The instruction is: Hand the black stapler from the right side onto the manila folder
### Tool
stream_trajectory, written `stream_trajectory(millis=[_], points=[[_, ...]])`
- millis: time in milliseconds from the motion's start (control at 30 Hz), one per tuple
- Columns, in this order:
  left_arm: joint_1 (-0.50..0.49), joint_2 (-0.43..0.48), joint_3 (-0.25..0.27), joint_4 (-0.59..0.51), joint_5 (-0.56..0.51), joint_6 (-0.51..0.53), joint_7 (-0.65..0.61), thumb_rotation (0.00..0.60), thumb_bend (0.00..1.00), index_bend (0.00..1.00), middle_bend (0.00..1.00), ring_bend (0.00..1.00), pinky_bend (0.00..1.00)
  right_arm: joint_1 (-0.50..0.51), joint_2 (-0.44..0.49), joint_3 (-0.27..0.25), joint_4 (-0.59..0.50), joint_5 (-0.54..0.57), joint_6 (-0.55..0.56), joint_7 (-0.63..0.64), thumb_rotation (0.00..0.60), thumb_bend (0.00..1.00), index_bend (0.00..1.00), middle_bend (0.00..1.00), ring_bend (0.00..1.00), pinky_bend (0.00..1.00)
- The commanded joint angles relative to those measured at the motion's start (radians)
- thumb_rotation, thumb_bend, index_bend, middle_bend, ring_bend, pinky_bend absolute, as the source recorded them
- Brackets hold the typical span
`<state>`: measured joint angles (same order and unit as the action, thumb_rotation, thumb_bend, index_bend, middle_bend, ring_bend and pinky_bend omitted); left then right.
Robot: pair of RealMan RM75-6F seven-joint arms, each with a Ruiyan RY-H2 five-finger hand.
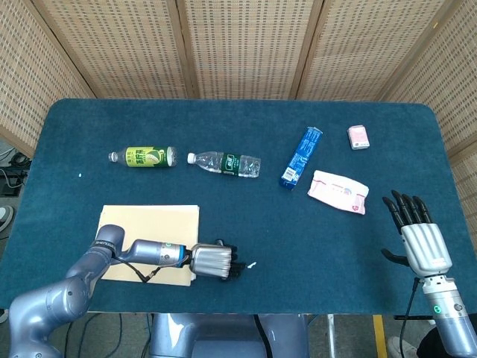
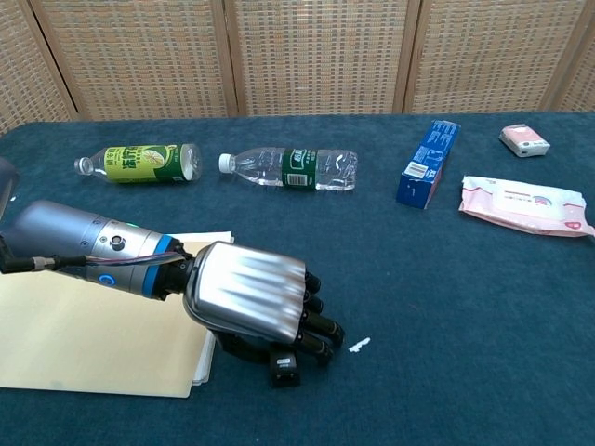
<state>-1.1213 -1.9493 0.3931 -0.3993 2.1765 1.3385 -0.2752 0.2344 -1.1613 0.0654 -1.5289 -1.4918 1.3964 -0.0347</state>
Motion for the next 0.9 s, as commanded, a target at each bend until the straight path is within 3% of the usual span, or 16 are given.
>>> stream_trajectory(millis=[33, 167, 533, 733, 900], points=[[0.004, 0.001, 0.006, 0.021, -0.002, 0.038, 0.014, 0.6, 0.55, 0.72, 0.55, 0.61, 0.58, -0.001, 0.001, 0.001, 0.0, -0.001, 0.0, 0.002, 0.6, 0.0, 0.0, 0.0, 0.0, 0.0], [0.001, 0.011, 0.008, 0.028, -0.008, 0.056, 0.016, 0.6, 0.57, 0.77, 0.58, 0.64, 0.6, -0.003, 0.002, 0.002, -0.003, -0.005, 0.0, 0.002, 0.6, 0.0, 0.0, 0.0, 0.0, 0.0], [0.003, 0.117, 0.002, -0.023, -0.04, 0.124, 0.045, 0.6, 0.57, 0.78, 0.58, 0.64, 0.6, -0.007, 0.007, 0.003, -0.012, -0.012, 0.001, 0.006, 0.6, 0.0, 0.0, 0.0, 0.0, 0.0], [0.086, 0.227, -0.006, -0.077, -0.092, 0.177, 0.044, 0.6, 0.57, 0.78, 0.58, 0.64, 0.6, -0.008, 0.01, 0.0, -0.016, -0.021, -0.002, 0.008, 0.6, 0.0, 0.0, 0.0, 0.0, 0.0], [0.23, 0.301, 0.011, -0.08, -0.141, 0.21, 0.005, 0.6, 0.57, 0.79, 0.58, 0.64, 0.6, -0.012, 0.012, -0.003, -0.03, -0.035, 0.007, -0.002, 0.6, 0.0, 0.0, 0.0, 0.0, 0.0]])
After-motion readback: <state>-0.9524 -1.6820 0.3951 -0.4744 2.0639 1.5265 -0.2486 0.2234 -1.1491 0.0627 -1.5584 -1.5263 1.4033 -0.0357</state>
